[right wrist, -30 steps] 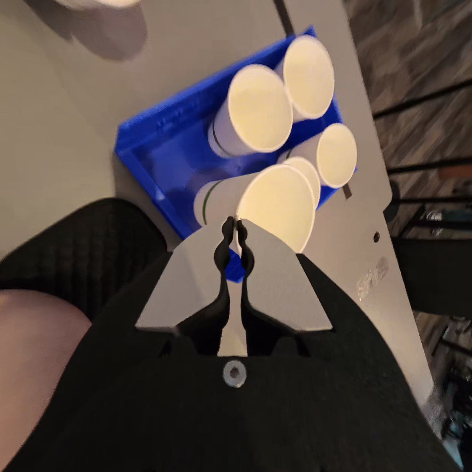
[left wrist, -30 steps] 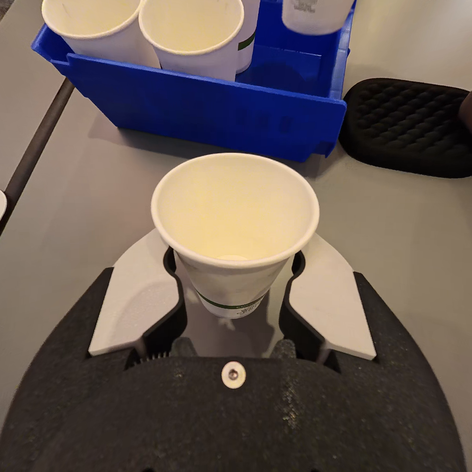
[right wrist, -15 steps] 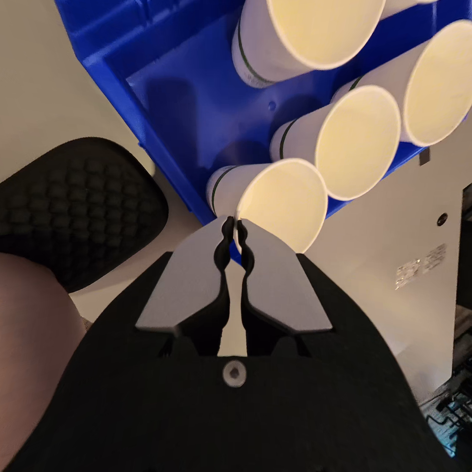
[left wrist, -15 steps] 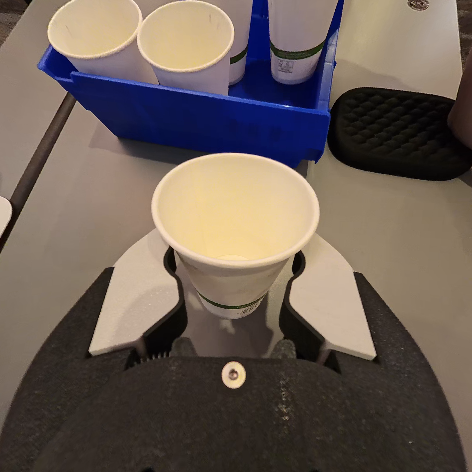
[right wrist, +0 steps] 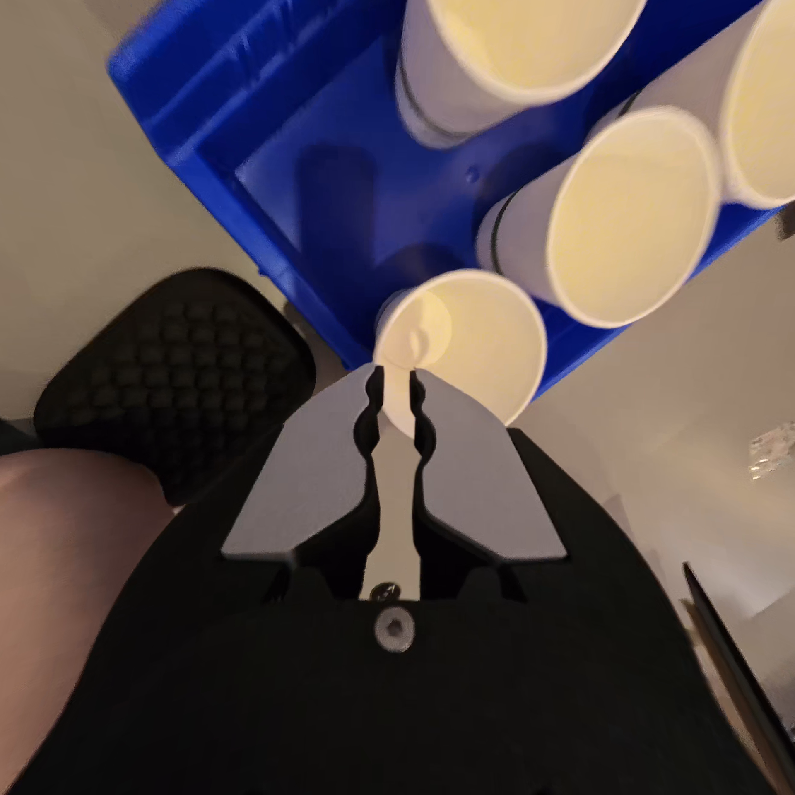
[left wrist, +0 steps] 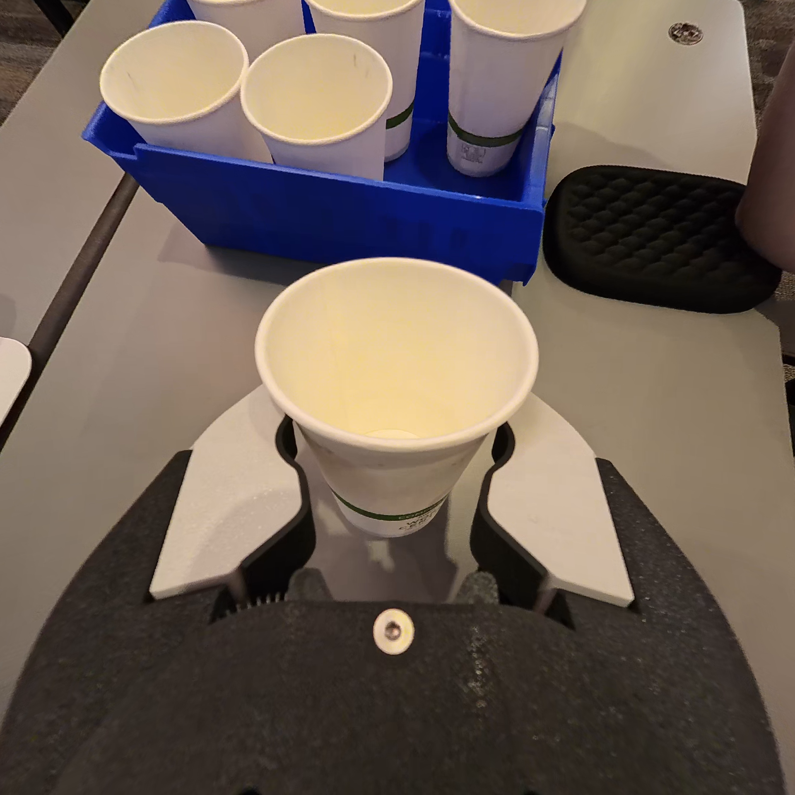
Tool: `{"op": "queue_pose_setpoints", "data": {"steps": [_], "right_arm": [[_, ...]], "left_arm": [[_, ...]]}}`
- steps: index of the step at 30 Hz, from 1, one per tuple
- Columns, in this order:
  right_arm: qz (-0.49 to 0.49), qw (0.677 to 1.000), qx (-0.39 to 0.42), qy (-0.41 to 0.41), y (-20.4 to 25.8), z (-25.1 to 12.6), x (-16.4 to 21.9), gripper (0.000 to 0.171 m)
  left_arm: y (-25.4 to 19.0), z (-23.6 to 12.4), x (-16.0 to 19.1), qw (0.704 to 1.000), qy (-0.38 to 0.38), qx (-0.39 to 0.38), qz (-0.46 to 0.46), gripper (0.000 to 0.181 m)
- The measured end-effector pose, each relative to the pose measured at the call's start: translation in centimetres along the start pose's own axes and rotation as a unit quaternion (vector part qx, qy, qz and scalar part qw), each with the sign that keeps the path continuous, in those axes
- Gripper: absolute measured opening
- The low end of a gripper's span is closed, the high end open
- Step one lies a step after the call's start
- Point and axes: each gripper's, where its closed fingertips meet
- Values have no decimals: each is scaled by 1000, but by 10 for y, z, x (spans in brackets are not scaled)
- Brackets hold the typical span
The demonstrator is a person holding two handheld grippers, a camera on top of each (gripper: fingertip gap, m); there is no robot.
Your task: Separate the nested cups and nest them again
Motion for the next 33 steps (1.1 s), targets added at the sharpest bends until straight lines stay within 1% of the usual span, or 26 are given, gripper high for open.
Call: {"op": "queue_pose_setpoints", "data": {"steps": [2, 4, 5, 7, 10, 12, 14, 17, 21, 22, 23, 25, 27, 30, 33], "right_arm": [[-30, 997, 36, -54, 0, -18, -20, 12], [-105, 982, 89, -127, 6, -41, -54, 23], [-148, 971, 91, -167, 20, -50, -74, 28], [-235, 939, 69, -240, 57, -65, -113, 37], [-345, 888, -15, -304, 123, -70, -156, 37], [-379, 872, -48, -307, 149, -62, -174, 33], [-394, 872, -37, -289, 153, -47, -187, 27], [-406, 876, -45, -257, 154, -25, -190, 24], [-404, 879, -48, -248, 149, -13, -195, 17], [-405, 878, -53, -249, 150, -12, -195, 6], [-407, 876, -67, -248, 153, -12, -193, 5], [-410, 873, -90, -249, 158, -13, -190, 4], [-402, 878, -94, -242, 157, -15, -188, 4], [-381, 893, -68, -230, 142, -23, -178, 3], [-342, 901, -2, -267, 114, -54, -167, 3]], "left_arm": [[1, -1, -2, 1000, -5, 0, -2, 91], [-1, -3, -4, 1000, -13, 6, -5, 91], [-3, -3, -6, 1000, -17, 11, -8, 91], [-7, -3, -8, 999, -22, 22, -11, 91], [-11, -3, -10, 999, -25, 32, -10, 91], [-13, -4, -11, 999, -27, 36, -10, 91], [-13, -4, -10, 999, -24, 34, -6, 91], [-15, -5, -10, 999, -23, 38, -2, 91], [-21, -5, -12, 998, -27, 55, 3, 91], [-22, -5, -11, 998, -26, 58, 6, 91], [-25, -5, -11, 998, -24, 65, 11, 92], [-29, -5, -10, 997, -24, 76, 14, 93], [-29, -7, -13, 996, -31, 77, 15, 93], [-30, -19, -24, 994, -62, 87, 3, 96], [-29, -34, -34, 990, -98, 100, -16, 90]]}}
Point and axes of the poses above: each gripper's, where its closed fingertips meet, z out along the fingers, x out of its underside, y = z × x across the jaws, and after that the axes turned 1 degree about z, right-handed
